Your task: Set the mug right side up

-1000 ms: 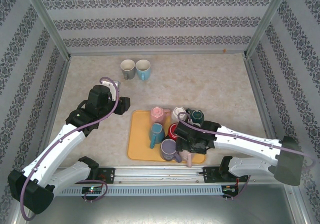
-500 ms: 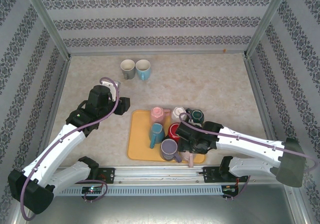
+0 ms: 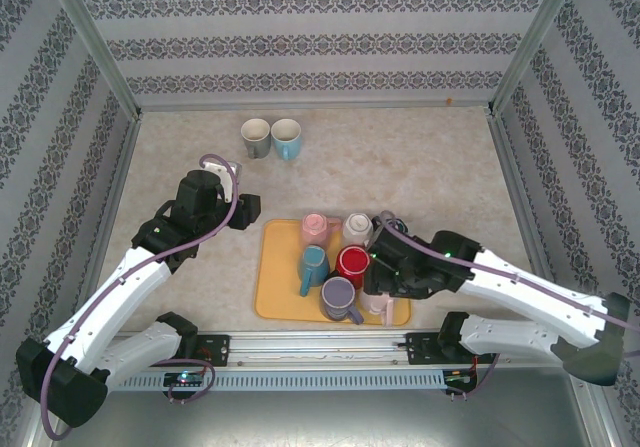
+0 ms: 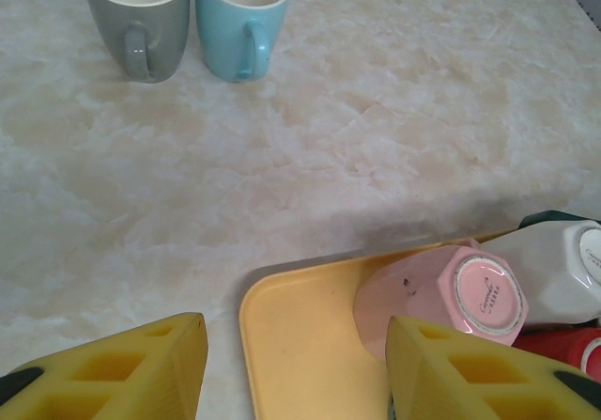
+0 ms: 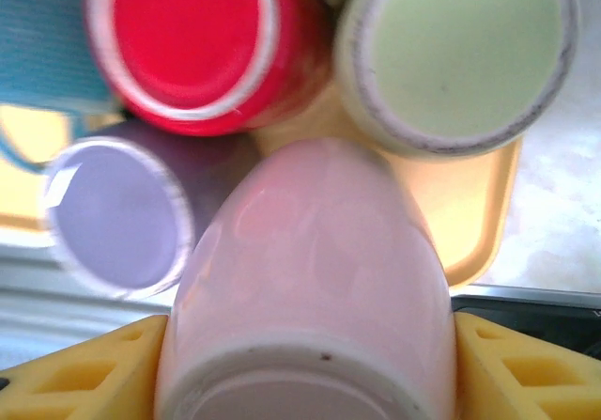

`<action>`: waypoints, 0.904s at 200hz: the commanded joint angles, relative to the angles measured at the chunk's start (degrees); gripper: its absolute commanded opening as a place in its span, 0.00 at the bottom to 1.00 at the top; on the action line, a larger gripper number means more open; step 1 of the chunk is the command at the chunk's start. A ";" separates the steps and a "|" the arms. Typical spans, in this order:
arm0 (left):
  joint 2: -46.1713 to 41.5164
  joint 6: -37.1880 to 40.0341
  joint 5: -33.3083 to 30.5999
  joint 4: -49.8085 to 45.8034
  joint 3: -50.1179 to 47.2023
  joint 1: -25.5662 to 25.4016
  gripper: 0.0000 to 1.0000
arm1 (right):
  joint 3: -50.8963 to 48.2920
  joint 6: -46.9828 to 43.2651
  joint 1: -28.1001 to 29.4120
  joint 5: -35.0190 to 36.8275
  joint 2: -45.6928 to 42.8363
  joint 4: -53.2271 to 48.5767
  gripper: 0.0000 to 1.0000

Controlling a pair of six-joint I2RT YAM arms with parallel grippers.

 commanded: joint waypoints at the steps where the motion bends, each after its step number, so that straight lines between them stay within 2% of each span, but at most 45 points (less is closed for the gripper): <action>1: -0.24 -1.86 2.90 1.37 1.50 -0.61 0.55 | 9.11 -4.61 -1.81 -4.10 -1.51 -3.10 0.48; 21: -0.21 -3.29 7.15 1.74 3.45 -0.57 0.57 | 18.81 -8.12 -3.86 -4.96 0.02 -5.20 0.46; 33: 0.13 -4.52 11.15 2.36 4.60 -0.60 0.63 | 23.44 -10.28 -5.59 -6.20 1.57 -4.42 0.46; 65: 1.37 -10.71 23.08 8.99 5.31 -0.42 0.65 | 25.81 -12.15 -12.82 -13.41 2.68 9.60 0.47; 96: 2.12 -24.27 37.19 30.08 -0.51 -0.07 0.66 | 16.91 -5.05 -24.20 -26.12 0.55 35.94 0.45; 115: 4.61 -32.80 44.57 43.70 -2.91 0.15 0.66 | 16.49 -5.65 -27.47 -28.93 2.01 41.96 0.43; 155: 7.90 -41.50 53.01 60.13 -5.54 0.37 0.67 | 13.37 -1.26 -32.43 -33.57 1.01 54.58 0.41; 171: 10.48 -47.99 54.58 71.23 -7.67 0.37 0.68 | 9.92 2.79 -33.08 -34.23 0.07 61.10 0.39; 181: 12.77 -54.31 55.20 83.07 -8.83 0.39 0.68 | 8.12 4.60 -33.10 -34.90 -0.02 64.22 0.39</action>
